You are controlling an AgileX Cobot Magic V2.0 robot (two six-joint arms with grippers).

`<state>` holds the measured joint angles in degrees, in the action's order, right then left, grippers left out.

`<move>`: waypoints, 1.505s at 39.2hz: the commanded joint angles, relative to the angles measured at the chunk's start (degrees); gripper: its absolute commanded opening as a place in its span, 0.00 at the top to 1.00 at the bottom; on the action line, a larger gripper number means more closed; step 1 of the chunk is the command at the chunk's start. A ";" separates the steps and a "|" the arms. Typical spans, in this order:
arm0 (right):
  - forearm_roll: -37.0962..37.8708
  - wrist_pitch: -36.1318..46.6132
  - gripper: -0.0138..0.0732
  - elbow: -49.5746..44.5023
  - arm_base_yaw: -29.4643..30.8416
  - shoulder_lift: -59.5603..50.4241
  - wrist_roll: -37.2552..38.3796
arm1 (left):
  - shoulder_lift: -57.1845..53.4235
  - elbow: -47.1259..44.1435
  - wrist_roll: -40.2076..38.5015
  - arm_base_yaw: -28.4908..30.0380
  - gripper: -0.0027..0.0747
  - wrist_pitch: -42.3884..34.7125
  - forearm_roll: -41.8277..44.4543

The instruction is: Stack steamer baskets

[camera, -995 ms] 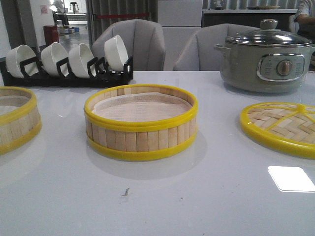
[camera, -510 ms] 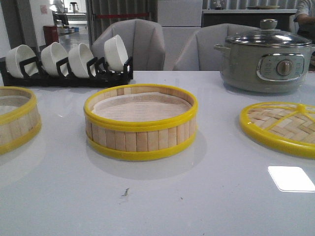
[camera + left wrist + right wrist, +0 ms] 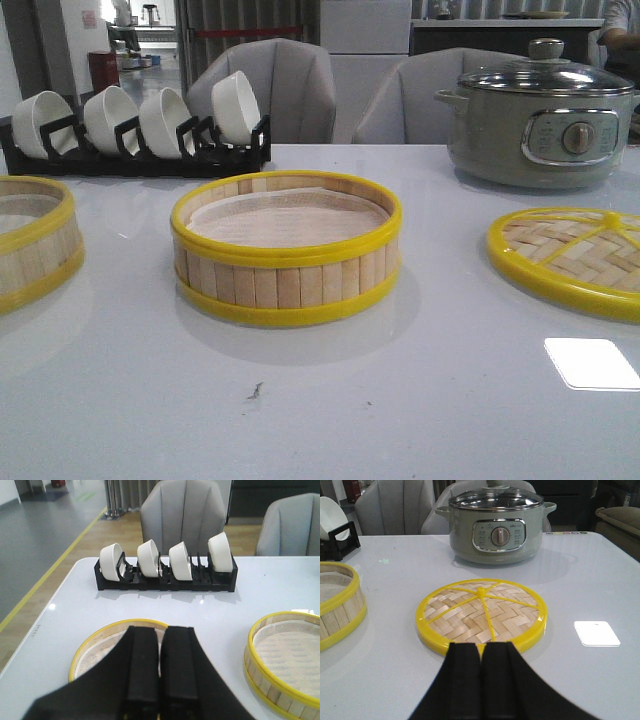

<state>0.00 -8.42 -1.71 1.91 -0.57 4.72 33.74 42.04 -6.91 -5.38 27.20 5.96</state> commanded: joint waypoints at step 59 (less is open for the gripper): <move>0.00 5.37 0.76 0.85 0.46 -1.21 -0.30 | 22.05 14.71 2.97 -4.20 0.86 4.49 1.30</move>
<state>0.00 -8.42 -1.71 1.91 -0.57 4.72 56.25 54.76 -3.89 -9.21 35.64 7.16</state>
